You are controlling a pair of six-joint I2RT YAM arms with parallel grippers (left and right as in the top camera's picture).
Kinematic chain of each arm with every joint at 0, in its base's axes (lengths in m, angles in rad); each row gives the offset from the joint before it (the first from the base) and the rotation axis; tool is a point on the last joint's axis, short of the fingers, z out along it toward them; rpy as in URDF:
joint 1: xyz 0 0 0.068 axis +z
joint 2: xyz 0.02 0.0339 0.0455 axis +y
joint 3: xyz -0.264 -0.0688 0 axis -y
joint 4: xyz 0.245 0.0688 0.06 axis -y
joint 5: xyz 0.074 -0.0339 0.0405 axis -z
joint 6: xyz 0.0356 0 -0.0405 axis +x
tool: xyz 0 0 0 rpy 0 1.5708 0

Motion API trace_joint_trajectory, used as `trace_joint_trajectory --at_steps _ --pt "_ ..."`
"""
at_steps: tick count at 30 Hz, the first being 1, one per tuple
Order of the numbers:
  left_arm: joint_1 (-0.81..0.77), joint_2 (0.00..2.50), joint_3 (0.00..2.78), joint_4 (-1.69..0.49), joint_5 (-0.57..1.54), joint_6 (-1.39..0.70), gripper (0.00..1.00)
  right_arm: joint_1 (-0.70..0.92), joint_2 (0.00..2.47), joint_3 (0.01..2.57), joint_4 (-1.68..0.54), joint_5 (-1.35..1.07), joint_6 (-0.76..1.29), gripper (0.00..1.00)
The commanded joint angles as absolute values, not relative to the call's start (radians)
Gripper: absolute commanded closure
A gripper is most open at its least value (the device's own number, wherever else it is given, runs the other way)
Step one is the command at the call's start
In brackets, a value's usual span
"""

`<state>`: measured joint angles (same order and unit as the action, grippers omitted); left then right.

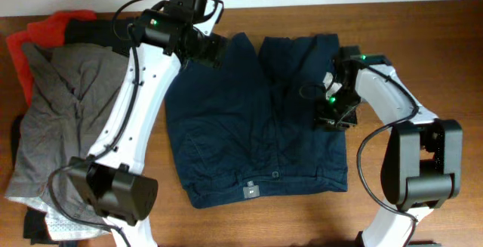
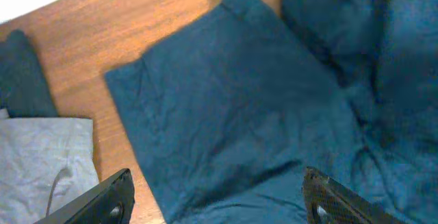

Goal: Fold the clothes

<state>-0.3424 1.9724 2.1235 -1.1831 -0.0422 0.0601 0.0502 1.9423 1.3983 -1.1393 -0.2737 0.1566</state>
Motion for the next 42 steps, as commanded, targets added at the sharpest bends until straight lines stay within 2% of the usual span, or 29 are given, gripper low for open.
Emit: trace_joint_trajectory --at_steps 1,4,6,8,13,20,25,31,34,35,36,37,40,42 --pt "-0.313 2.003 2.122 -1.181 -0.048 0.090 0.22 0.038 1.931 1.321 -1.078 -0.178 0.276 0.68" --pt "-0.309 2.005 2.122 -1.165 -0.048 0.107 0.21 0.023 1.935 1.298 -1.015 -0.160 0.306 0.68" --pt "-0.309 2.005 2.122 -1.155 -0.048 0.107 0.18 0.014 1.940 1.291 -0.982 -0.159 0.309 0.57" --pt "-0.309 2.007 2.122 -1.151 -0.049 0.107 0.07 0.004 1.952 1.283 -0.954 -0.159 0.310 0.50" --pt "-0.309 2.028 2.122 -1.152 -0.049 0.107 0.04 -0.028 2.003 1.283 -0.924 -0.115 0.358 0.46" --pt "-0.309 2.049 2.122 -1.151 -0.049 0.107 0.02 -0.113 2.049 1.283 -0.828 -0.085 0.356 0.46" --pt "-0.309 2.050 2.122 -1.135 -0.048 0.107 0.02 -0.176 2.064 1.283 -0.614 -0.068 0.293 0.46" --pt "-0.309 2.072 2.122 -1.128 0.006 0.107 0.02 -0.191 2.066 1.283 -0.179 -0.036 0.189 0.46" --pt "-0.315 2.114 2.122 -1.126 0.015 0.107 0.02 -0.192 2.065 1.310 -0.027 0.015 0.132 0.38" --pt "-0.316 2.122 2.122 -1.125 0.015 0.108 0.02 -0.192 2.065 1.331 -0.030 0.016 0.126 0.33" --pt "-0.316 2.141 2.122 -1.121 0.015 0.131 0.02 -0.192 2.063 1.369 -0.070 0.016 0.127 0.24" --pt "-0.315 2.152 2.122 -1.118 0.012 0.153 0.02 -0.192 2.058 1.405 -0.120 0.012 0.127 0.21" --pt "-0.297 2.189 2.122 -1.095 -0.004 0.244 0.02 -0.191 2.019 1.575 -0.402 -0.078 0.127 0.01" --pt "-0.268 2.196 2.122 -1.066 -0.006 0.279 0.02 -0.191 1.997 1.691 -0.602 -0.194 0.126 0.01"
